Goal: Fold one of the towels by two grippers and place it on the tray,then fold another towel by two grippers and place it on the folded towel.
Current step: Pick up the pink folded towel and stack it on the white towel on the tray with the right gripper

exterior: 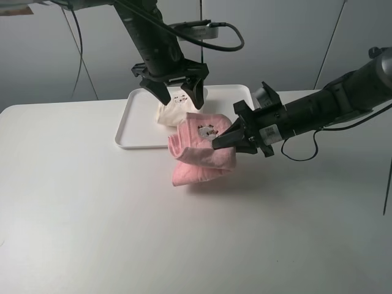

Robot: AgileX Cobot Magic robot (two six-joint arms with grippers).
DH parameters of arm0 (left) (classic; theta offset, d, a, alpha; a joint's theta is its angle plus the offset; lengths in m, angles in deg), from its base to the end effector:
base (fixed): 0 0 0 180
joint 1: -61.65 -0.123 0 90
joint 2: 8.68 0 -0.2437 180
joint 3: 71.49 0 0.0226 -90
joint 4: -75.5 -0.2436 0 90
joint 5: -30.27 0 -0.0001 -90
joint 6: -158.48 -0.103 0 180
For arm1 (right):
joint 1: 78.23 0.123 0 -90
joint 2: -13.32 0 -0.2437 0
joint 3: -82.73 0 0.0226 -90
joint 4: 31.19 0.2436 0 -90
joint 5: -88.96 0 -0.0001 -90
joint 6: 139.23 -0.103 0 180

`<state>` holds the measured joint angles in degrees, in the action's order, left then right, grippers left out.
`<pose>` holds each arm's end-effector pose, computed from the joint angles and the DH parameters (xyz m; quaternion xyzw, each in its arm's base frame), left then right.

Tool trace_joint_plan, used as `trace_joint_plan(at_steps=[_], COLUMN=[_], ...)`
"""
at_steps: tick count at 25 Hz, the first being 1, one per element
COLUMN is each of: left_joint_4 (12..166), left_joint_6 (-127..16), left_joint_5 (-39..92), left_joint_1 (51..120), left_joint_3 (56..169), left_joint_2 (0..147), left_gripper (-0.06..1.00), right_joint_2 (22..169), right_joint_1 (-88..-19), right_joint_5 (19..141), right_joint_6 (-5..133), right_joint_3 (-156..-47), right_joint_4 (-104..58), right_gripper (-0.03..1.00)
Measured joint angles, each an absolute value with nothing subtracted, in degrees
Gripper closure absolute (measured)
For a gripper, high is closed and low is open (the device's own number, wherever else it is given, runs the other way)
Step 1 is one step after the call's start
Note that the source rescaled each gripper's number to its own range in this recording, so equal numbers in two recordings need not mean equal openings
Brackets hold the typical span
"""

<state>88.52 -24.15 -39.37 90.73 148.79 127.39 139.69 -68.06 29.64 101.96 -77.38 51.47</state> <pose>0.3794 -0.2359 0.1927 0.2446 0.9550 -0.1363 0.0974 0.2978 0.1427 0.0793 -0.0581 0.8598 0.5041 0.0564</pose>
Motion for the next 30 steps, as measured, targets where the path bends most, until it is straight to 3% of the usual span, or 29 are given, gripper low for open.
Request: trace_joint_plan(at_steps=[11,22,30], left_joint_4=[97.4,98.5,98.6], left_joint_6=[-33.0,-35.9,-36.4], left_joint_5=[-39.5,-39.5,-39.5], left_joint_1=[81.7,81.1,81.1], left_joint_3=[148.8,148.8,148.8], left_joint_2=[122.8,122.8,122.8], left_gripper=[-0.04,-0.04,-0.04], right_joint_2=[142.7,158.3,163.2], right_joint_1=[-63.3,-62.3,-62.3], right_joint_5=[28.4,26.4,27.9], right_joint_6=[86.3,73.8,71.3], right_joint_3=[-100.3,-125.8,-135.3], right_joint_4=[40.8,36.9,38.6], right_gripper=[0.86,0.86,0.86])
